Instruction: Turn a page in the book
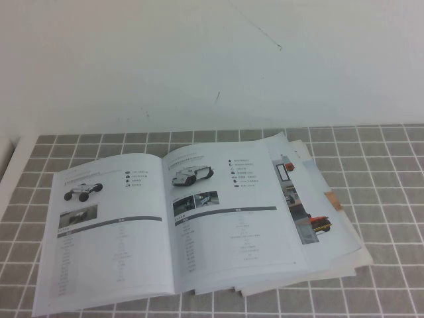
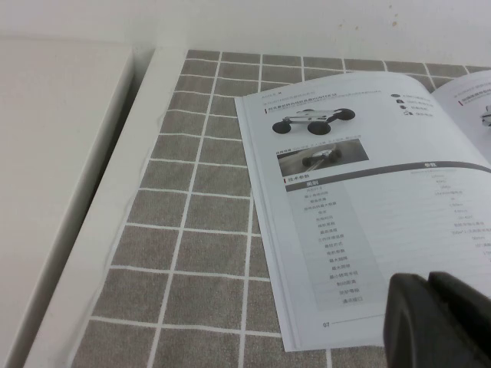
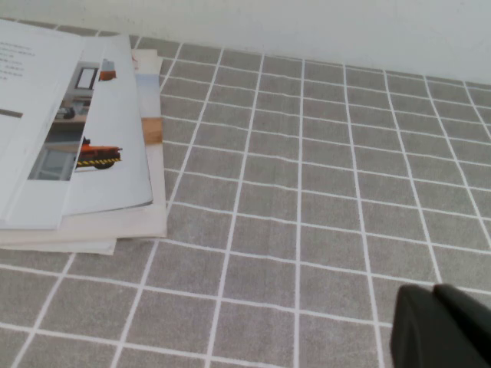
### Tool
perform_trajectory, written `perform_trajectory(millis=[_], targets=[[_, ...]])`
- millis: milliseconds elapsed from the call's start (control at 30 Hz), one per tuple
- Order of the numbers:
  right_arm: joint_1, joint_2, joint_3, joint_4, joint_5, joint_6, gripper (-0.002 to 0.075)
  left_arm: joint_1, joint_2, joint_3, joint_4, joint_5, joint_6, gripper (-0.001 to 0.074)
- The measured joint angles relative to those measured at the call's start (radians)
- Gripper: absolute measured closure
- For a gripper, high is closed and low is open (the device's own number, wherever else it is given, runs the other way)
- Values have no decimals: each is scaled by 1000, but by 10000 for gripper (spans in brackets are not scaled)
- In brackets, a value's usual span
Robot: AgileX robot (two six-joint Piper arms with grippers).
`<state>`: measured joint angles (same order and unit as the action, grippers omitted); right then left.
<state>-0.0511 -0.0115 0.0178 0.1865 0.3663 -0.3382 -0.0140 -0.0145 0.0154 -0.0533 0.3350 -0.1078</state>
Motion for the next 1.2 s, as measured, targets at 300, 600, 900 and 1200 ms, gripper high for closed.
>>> perform_trajectory(millis=[300, 600, 900, 1200], targets=[[0, 0, 0, 0, 0, 0, 729, 0, 0, 0, 0, 0, 0, 738], [0, 0, 0, 1, 0, 0, 729, 0, 0, 0, 0, 0, 0, 738], [0, 0, 0, 2, 0, 0, 729, 0, 0, 0, 31, -16, 45, 738], [0, 0, 0, 2, 0, 0, 729, 0, 0, 0, 33, -20, 45, 738]])
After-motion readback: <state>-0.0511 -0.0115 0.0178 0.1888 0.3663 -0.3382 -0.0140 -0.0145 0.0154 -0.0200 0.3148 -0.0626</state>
